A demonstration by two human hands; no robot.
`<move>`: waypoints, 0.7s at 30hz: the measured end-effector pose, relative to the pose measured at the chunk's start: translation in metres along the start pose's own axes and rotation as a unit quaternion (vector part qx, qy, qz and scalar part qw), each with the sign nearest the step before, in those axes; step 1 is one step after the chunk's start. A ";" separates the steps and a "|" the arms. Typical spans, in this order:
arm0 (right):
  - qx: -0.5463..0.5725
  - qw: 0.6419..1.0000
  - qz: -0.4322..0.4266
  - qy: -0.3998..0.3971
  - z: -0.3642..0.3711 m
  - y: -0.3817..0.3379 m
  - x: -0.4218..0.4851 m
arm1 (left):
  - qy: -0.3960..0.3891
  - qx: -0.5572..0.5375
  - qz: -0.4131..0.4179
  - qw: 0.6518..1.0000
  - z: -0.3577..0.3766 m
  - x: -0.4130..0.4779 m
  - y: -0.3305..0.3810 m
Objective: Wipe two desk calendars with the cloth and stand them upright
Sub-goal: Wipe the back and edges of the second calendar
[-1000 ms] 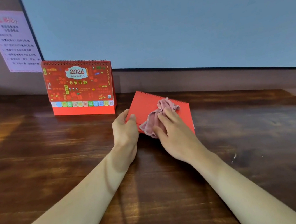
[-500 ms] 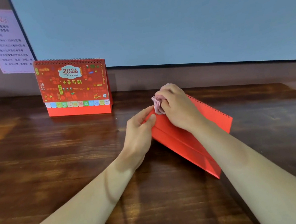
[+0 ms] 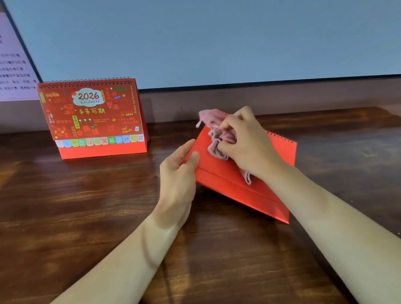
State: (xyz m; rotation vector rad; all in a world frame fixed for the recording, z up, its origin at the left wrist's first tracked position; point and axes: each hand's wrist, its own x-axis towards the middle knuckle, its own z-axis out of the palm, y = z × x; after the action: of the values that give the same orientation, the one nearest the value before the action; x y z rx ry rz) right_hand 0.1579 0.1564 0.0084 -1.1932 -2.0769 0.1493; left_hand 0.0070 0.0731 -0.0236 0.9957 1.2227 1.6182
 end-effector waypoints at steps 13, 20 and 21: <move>0.021 0.991 -0.078 -0.106 0.011 -0.029 -0.021 | 0.011 0.007 0.004 1.000 -0.004 -0.001 0.001; -0.068 0.997 0.021 -0.039 0.013 0.002 0.003 | 0.018 -0.002 -0.019 1.000 -0.004 0.001 -0.001; -0.078 0.996 0.015 -0.037 0.015 -0.001 0.000 | 0.021 0.001 -0.020 1.000 -0.004 0.002 -0.002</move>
State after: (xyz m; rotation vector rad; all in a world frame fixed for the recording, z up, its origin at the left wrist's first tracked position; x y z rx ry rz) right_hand 0.1478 0.1598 -0.0017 -1.3293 -2.1677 0.0460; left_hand 0.0026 0.0740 -0.0264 0.9365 1.2648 1.6137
